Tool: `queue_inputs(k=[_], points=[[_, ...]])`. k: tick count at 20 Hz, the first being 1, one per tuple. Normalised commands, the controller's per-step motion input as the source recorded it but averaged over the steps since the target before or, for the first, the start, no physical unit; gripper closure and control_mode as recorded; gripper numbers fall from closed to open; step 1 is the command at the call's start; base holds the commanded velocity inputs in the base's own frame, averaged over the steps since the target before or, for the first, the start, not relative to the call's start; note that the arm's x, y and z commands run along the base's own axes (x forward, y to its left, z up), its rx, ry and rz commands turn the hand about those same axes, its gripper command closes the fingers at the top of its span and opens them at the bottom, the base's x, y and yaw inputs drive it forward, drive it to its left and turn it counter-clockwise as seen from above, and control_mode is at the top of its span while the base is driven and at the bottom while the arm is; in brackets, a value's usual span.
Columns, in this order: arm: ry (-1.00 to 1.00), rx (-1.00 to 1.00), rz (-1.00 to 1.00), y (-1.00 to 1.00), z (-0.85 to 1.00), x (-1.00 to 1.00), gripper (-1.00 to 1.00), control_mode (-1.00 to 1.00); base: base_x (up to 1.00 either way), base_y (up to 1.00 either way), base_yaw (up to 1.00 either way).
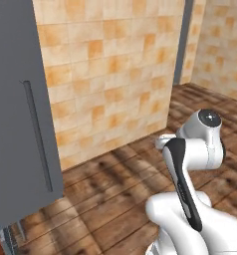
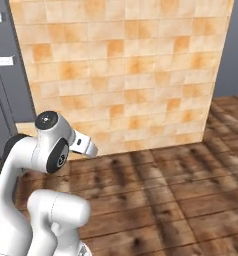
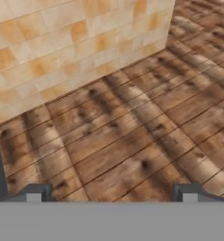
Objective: Pick the egg and butter from the fridge and place them by the bowl for mixing.
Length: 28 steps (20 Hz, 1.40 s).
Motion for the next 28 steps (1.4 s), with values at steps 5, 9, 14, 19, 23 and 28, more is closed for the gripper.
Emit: queue_inputs(k=[5, 9, 14, 19, 23, 28], points=[[0.00, 0.00, 0.00, 0.00, 0.00, 0.00, -1.00, 1.00, 0.89, -0.09, 0.01], [0.00, 0.00, 0.00, 0.00, 0.00, 0.00, -1.00, 1.00, 0.88, -0.10, 0.02], [0.00, 0.00, 0.00, 0.00, 0.00, 0.00, -1.00, 1.00, 0.84, -0.09, 0.10], [0.00, 0.00, 0.00, 0.00, 0.00, 0.00, -1.00, 1.00, 0.66, -0.07, 0.35], [0.00, 0.00, 0.00, 0.00, 0.00, 0.00, -1.00, 1.00, 0.42, -0.05, 0.65], [0.00, 0.00, 0.00, 0.00, 0.00, 0.00, -1.00, 1.00, 0.47, -0.18, 0.56]])
